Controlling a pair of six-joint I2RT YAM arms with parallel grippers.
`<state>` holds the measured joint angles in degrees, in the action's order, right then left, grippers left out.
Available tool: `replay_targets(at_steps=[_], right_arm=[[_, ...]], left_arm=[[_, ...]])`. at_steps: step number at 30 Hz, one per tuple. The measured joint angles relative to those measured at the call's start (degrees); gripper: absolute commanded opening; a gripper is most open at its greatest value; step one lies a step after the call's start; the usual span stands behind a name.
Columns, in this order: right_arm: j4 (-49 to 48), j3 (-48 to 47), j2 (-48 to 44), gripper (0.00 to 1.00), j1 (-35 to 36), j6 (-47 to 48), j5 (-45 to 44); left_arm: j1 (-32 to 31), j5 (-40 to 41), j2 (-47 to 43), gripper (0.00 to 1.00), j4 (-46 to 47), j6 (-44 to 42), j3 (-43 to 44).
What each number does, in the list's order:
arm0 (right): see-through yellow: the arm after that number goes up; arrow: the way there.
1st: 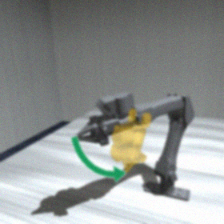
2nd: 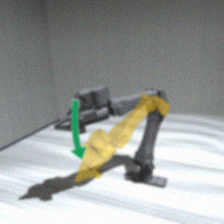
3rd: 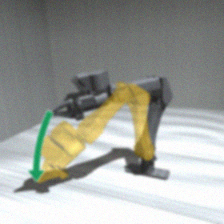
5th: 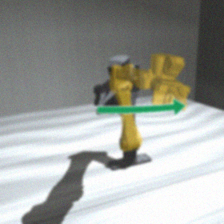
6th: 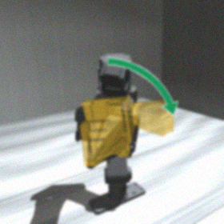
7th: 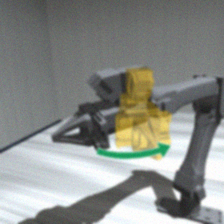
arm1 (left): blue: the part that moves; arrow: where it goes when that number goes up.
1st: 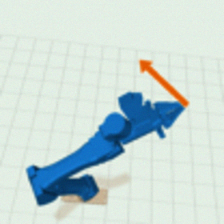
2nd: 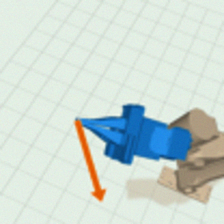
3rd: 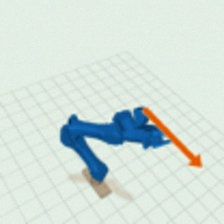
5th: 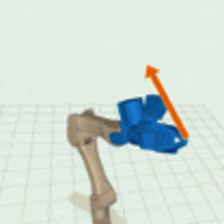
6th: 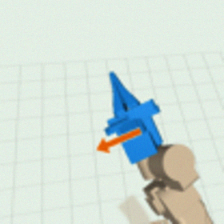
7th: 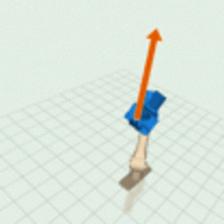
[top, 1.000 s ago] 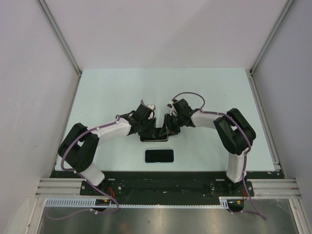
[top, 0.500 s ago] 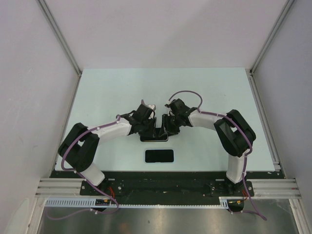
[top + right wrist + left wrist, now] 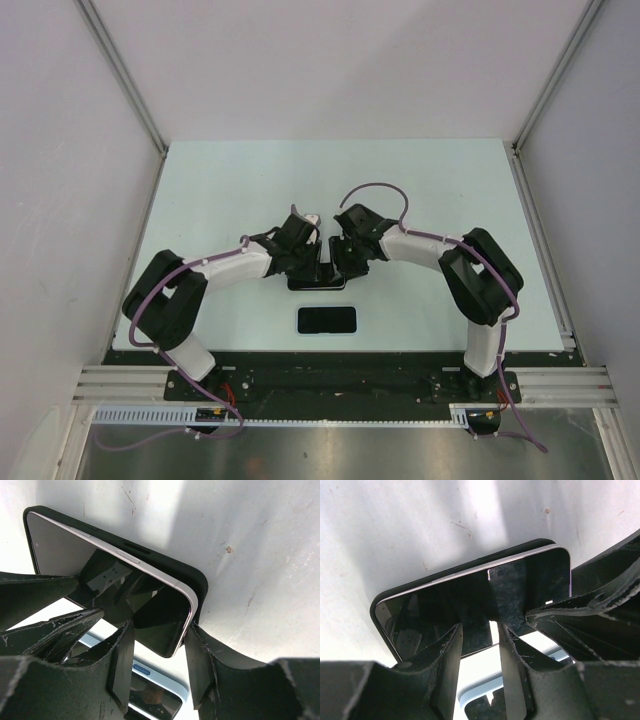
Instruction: Put the phone into the phone case
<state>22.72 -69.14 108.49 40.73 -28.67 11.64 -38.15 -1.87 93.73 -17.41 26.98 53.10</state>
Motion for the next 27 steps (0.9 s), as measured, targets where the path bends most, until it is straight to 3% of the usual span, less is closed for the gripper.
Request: replay_targets(at_steps=[16,18,23,27], right_arm=[[5.95,0.11,-3.37,0.48,1.7,3.87,-7.56],[7.45,0.61,-4.68,0.52,1.55,4.07,-8.44],[7.48,3.1,-11.52,0.57,0.74,4.35,-9.57],[3.06,9.25,-19.28,0.63,-2.23,3.61,-4.61]], left_arm=[[-0.22,0.31,0.13,0.41,0.57,-0.02,-0.09],[-0.24,0.39,0.13,0.41,0.63,0.0,-0.13],[-0.37,0.66,0.13,0.41,0.74,0.02,-0.17],[-0.46,0.72,0.02,0.41,1.07,0.11,-0.39]])
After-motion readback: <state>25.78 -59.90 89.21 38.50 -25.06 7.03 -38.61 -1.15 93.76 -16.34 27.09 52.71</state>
